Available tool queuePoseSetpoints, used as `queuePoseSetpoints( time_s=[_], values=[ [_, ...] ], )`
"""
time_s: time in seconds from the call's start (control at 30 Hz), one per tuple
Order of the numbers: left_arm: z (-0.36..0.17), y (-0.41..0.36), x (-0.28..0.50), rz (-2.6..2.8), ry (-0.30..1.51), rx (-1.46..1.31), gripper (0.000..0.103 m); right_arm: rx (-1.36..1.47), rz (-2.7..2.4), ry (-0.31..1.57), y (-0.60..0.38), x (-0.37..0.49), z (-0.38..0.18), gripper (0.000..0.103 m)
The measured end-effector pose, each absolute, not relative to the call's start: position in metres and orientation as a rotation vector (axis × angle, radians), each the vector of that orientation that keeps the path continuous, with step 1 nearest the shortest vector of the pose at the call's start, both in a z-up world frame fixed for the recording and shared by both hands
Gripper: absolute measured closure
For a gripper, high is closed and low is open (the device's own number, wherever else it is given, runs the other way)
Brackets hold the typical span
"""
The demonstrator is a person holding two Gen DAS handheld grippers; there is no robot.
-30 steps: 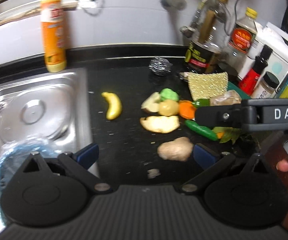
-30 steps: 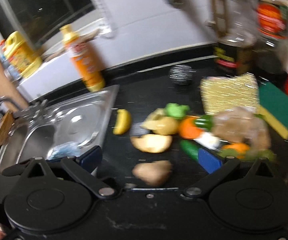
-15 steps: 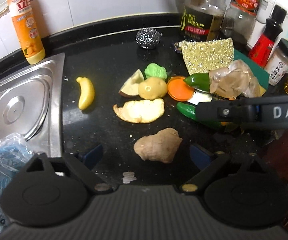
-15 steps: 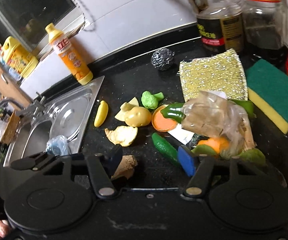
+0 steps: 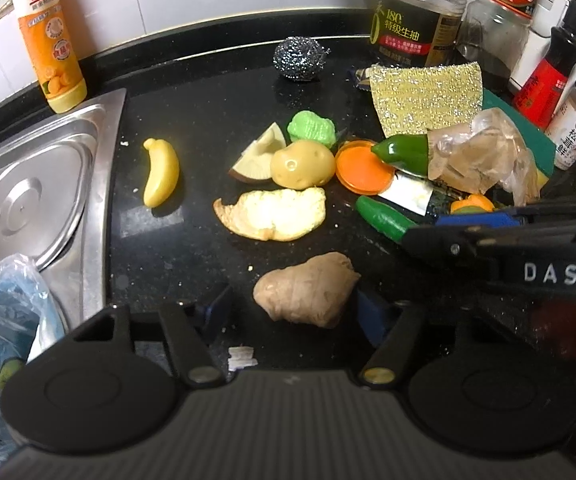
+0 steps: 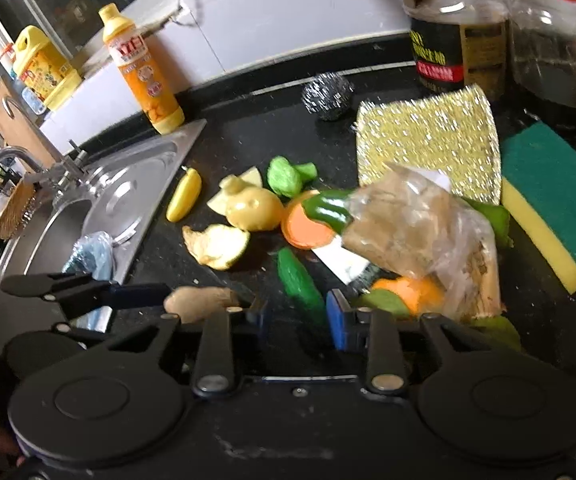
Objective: Collect trash
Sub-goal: 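Move both tools back to the counter toward the ginger and cucumber, then grasp the ginger root with the left tool while the right tool grasps the green cucumber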
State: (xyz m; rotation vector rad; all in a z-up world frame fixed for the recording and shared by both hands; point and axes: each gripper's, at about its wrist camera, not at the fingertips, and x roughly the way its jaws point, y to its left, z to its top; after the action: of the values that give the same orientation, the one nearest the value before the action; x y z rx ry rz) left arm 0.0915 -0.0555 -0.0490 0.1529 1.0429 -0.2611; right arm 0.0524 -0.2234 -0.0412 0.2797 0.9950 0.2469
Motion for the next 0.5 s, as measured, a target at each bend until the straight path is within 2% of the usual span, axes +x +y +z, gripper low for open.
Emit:
queuePoseSetpoints(
  time_s=[0.13, 0.47, 0.5],
  values=[
    [-0.0509, -0.0585, 0.0923, -0.268, 1.046, 0.151, 0.045, 0.274, 0.249, 1.013, -0.2267, 0.0502, -0.0501, 0.074],
    [-0.0523, -0.0603, 0.0963, -0.274, 1.049, 0.162, 0.046, 0.276, 0.257, 1.017, -0.227, 0.058, -0.051, 0.073],
    [-0.0529, -0.0602, 0.0965, -0.282, 1.052, 0.159, 0.052, 0.278, 0.257, 1.016, -0.2264, 0.0594, -0.0514, 0.073]
  ],
)
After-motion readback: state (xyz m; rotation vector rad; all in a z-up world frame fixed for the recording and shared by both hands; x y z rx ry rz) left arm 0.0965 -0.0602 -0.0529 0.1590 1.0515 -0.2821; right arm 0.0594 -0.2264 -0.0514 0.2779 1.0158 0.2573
